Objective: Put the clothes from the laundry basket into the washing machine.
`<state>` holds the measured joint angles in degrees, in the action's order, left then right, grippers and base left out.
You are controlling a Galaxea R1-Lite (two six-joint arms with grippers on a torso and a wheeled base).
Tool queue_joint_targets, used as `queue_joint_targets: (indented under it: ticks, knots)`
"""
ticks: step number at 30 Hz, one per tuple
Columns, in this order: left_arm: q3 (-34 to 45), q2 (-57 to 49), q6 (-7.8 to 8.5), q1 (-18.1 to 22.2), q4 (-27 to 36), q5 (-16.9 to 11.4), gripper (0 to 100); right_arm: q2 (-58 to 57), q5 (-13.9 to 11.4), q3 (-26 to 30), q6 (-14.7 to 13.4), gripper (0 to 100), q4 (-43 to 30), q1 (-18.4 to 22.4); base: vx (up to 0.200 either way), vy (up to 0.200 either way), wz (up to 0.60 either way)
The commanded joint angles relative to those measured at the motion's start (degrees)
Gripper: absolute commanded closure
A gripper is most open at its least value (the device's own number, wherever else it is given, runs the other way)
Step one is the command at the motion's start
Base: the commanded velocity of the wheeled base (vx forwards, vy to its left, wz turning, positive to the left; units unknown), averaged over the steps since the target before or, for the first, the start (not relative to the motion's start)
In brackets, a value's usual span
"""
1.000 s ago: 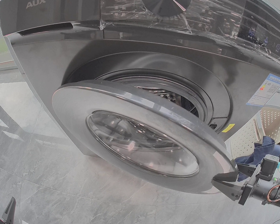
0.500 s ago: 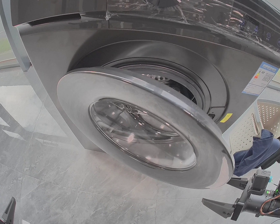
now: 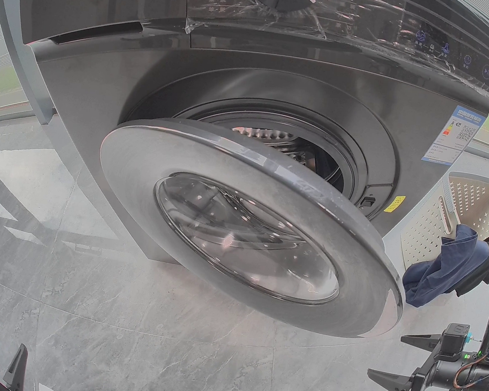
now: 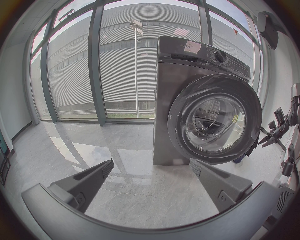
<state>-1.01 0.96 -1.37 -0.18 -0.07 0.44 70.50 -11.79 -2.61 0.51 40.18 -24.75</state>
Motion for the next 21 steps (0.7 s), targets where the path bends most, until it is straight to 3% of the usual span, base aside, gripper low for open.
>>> queue_joint_targets:
  ticks: [1,5,12,16,21]
  knots:
    - [1.0,-0.9,-0.04,0.0,0.0,0.0,0,3.9,0.0,0.8,1.9,0,-0.4,6.5,0.000,0.000,0.00]
    - [1.0,-0.9,0.05,0.0,0.0,0.0,0,6.7,-1.2,-1.5,3.1,0,0.1,10.3,0.000,0.000,0.00]
    - [1.0,-0.9,-0.04,0.0,0.0,0.0,0,9.2,-1.4,-6.8,2.4,0,0.7,13.7,0.000,0.000,0.00]
    - [1.0,-0.9,0.05,0.0,0.0,0.0,0,13.5,-1.3,-7.9,1.3,0,7.2,14.6,0.000,0.000,0.00]
    - [1.0,-0.9,0.05,0.0,0.0,0.0,0,19.4,-1.1,-5.2,0.3,0,18.4,13.3,0.000,0.000,0.00]
